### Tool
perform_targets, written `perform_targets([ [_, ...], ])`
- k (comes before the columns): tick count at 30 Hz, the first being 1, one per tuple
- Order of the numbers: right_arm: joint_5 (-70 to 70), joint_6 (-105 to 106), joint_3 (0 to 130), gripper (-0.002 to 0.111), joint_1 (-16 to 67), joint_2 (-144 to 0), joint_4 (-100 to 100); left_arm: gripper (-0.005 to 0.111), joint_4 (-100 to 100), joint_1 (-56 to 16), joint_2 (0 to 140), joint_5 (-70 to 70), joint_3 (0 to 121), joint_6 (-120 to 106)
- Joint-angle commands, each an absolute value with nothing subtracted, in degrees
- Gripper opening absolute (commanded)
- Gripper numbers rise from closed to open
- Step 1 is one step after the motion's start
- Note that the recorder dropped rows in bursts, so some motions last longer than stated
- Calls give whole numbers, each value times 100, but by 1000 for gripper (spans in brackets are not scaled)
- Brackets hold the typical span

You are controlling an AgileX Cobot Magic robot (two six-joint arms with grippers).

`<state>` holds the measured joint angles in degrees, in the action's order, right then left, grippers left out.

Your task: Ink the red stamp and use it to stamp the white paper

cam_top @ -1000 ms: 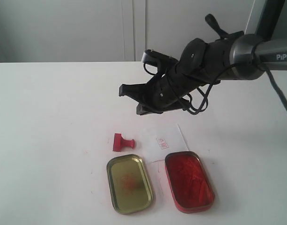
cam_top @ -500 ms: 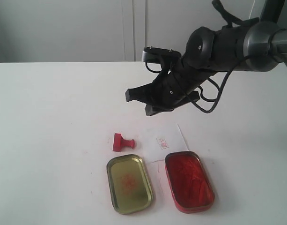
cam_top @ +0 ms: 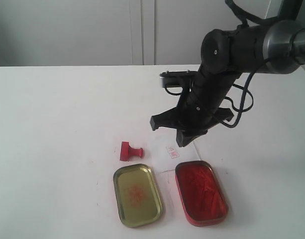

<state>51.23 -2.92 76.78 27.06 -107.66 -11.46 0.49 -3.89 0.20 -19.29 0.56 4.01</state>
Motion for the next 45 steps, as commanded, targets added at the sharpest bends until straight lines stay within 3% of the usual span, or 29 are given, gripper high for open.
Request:
perform_targets([
  [1, 5474, -572, 7655, 0, 2414, -10595, -1048, 0, 47, -385, 0, -2011, 0, 406],
  [11, 5926, -629, 7633, 0, 1873, -10102, -1024, 0, 47, -385, 0, -2011, 0, 406],
  [34, 5624, -561, 6253, 0, 569, -9143, -918, 0, 47, -385, 0, -2011, 0, 406],
  [45, 5619, -467, 6253, 0, 497, -9143, -813, 0, 47, -385, 0, -2011, 0, 406],
])
